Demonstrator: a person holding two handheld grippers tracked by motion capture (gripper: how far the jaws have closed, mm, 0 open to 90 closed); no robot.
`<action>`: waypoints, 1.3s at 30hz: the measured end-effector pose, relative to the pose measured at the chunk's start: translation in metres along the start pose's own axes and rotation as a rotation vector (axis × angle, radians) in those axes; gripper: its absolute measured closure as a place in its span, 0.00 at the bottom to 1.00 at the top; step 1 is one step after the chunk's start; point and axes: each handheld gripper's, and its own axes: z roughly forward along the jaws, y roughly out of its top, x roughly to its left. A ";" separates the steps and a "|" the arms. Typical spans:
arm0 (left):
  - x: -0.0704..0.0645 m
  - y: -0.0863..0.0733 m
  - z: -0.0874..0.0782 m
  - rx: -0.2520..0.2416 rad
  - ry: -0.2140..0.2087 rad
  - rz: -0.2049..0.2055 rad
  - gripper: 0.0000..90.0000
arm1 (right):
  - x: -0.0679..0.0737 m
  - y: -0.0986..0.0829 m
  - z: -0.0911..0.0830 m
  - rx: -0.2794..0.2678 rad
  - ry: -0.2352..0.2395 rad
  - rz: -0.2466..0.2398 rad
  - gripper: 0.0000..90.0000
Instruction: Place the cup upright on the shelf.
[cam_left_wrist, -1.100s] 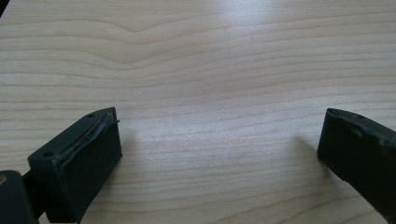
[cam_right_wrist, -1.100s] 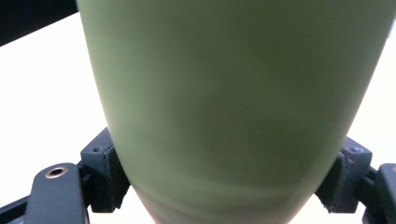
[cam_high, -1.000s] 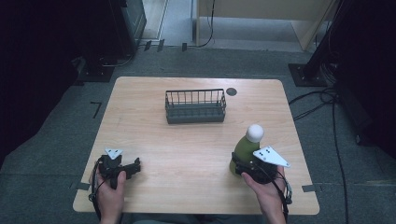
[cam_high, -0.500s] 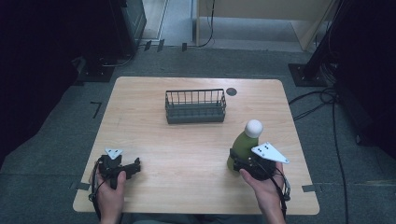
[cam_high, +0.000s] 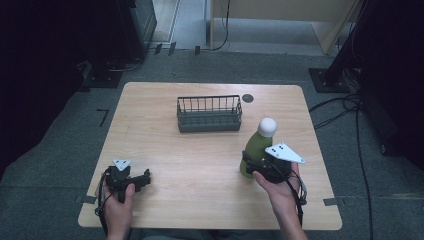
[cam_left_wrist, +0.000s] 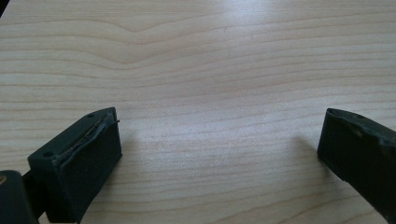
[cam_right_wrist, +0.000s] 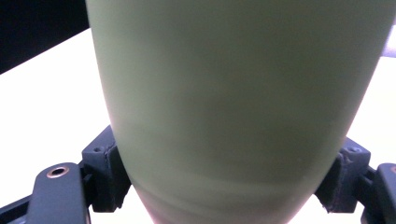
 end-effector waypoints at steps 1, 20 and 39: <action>0.000 0.000 0.000 0.000 0.000 -0.001 0.00 | 0.000 0.002 0.001 -0.001 0.001 0.000 0.23; 0.000 0.000 0.000 -0.001 -0.001 -0.003 0.00 | 0.014 0.047 0.030 -0.019 0.024 -0.027 0.23; 0.000 0.000 0.000 0.000 0.000 -0.003 0.00 | 0.021 0.106 0.061 -0.058 0.018 -0.051 0.23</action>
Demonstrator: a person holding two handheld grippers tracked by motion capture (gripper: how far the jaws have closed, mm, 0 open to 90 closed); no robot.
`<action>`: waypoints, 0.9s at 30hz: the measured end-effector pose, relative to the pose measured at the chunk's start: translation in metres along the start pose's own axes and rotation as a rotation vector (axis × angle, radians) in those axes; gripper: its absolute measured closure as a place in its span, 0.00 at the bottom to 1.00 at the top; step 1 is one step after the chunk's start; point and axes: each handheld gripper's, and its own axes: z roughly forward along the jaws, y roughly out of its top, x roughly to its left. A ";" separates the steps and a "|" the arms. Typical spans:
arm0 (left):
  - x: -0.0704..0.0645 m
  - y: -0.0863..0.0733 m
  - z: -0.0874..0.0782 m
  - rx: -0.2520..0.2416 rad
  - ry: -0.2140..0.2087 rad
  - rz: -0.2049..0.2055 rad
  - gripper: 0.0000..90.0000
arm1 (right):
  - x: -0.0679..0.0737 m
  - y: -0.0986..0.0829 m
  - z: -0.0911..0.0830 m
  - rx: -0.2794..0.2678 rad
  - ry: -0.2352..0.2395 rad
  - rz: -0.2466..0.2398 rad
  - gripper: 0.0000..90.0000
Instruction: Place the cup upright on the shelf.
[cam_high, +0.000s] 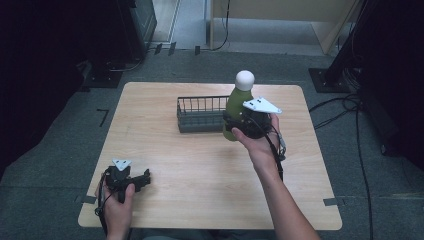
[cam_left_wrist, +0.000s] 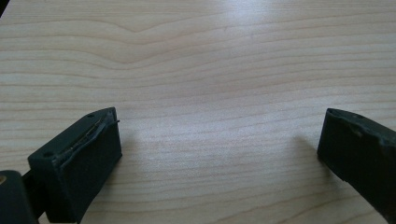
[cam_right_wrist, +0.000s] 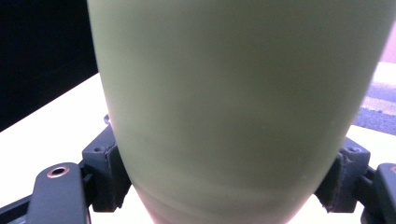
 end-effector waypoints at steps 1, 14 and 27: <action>0.000 0.000 0.000 0.000 0.000 0.000 0.00 | 0.000 0.000 0.000 0.000 0.000 0.000 0.23; 0.000 0.000 0.000 -0.001 0.000 0.000 0.00 | -0.005 0.030 0.028 -0.029 -0.024 0.007 0.23; 0.000 0.000 0.000 0.000 0.000 0.002 0.00 | -0.022 0.046 0.080 -0.017 -0.069 0.037 0.23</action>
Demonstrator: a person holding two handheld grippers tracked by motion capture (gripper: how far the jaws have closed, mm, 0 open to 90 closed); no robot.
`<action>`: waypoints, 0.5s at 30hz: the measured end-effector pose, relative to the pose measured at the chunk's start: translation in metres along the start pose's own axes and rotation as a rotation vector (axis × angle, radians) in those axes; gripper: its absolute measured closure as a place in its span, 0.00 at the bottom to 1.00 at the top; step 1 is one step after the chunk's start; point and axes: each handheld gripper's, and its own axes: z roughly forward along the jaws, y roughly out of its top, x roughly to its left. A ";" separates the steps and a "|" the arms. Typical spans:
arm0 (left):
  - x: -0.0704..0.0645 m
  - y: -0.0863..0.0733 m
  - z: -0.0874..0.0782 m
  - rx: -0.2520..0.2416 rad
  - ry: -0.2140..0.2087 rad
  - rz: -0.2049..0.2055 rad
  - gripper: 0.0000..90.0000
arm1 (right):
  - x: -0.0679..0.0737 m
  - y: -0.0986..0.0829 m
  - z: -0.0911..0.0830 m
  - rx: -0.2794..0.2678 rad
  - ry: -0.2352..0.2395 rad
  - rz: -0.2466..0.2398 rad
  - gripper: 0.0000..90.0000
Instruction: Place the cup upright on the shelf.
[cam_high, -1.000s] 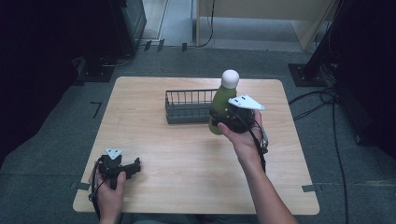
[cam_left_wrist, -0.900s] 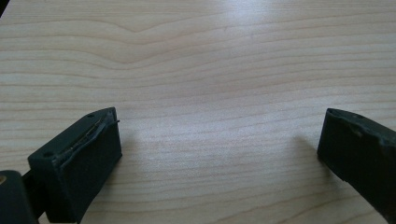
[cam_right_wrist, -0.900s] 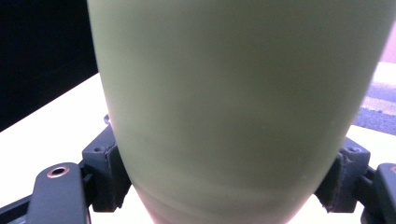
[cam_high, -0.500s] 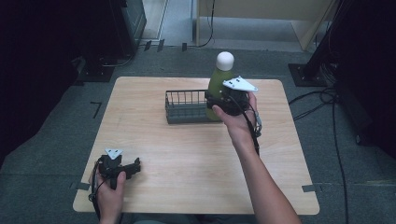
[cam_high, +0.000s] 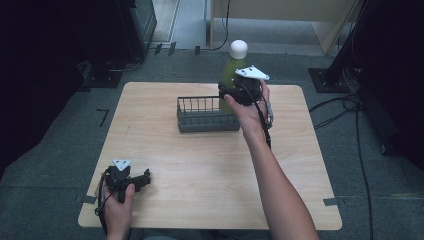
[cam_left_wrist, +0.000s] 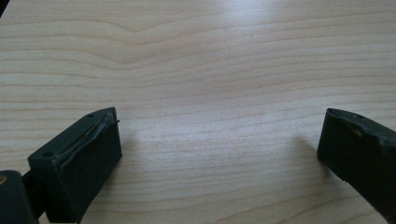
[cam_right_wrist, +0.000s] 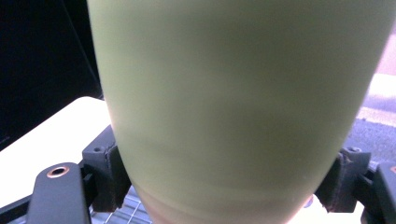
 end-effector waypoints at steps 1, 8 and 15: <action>0.000 0.000 0.000 0.000 0.000 0.000 0.00 | 0.000 0.000 0.000 0.000 0.000 0.000 0.23; 0.000 0.000 0.000 0.000 0.000 0.000 0.00 | -0.002 -0.009 0.022 0.018 -0.003 0.006 0.23; 0.000 0.000 0.000 0.000 0.000 0.000 0.00 | 0.000 -0.023 0.037 0.058 -0.007 0.007 0.23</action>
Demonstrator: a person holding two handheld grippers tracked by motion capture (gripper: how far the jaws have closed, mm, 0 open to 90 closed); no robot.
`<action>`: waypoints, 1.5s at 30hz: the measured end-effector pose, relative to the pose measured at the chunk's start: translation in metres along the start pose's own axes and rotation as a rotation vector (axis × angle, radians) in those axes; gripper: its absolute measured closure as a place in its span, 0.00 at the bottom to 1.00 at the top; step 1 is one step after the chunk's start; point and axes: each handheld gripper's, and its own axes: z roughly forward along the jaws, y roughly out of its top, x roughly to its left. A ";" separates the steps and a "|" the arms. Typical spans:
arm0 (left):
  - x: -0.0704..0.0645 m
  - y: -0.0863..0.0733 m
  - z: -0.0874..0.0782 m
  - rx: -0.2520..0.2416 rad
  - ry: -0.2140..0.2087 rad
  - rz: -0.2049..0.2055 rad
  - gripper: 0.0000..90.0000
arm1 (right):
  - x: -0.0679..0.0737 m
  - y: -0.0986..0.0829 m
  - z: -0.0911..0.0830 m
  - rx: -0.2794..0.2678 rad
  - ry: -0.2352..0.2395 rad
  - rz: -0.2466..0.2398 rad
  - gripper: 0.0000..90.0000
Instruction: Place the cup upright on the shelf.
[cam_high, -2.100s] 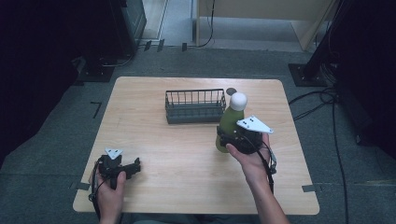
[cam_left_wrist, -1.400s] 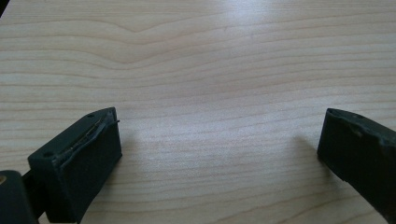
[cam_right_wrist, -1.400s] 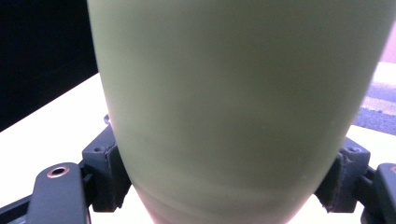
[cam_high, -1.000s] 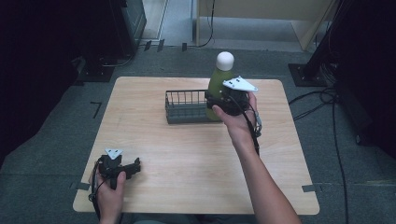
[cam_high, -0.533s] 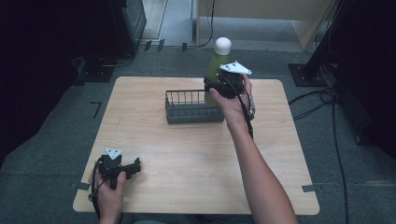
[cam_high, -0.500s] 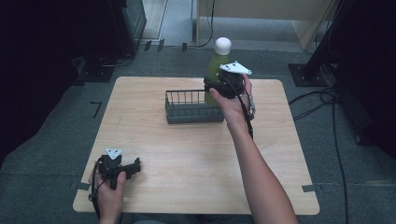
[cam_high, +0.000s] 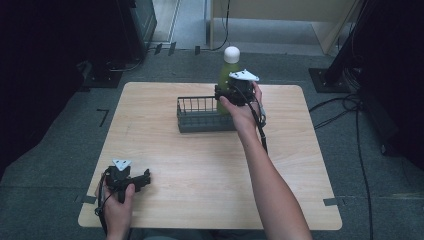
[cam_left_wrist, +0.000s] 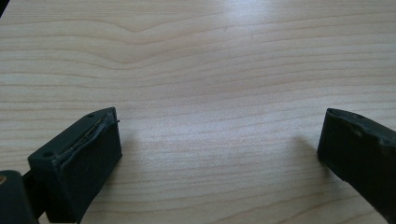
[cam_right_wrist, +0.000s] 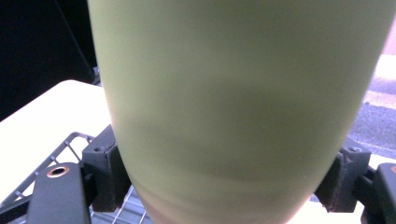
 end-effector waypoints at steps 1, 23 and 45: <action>0.000 0.000 0.000 0.000 0.000 0.000 0.00 | 0.000 -0.002 0.002 0.007 0.000 0.002 0.23; 0.000 0.000 0.000 0.000 -0.005 0.007 0.00 | 0.002 -0.020 0.011 0.028 0.018 -0.019 0.22; 0.000 0.000 0.000 0.001 -0.006 0.009 0.00 | -0.001 -0.025 0.005 0.084 0.034 -0.005 0.22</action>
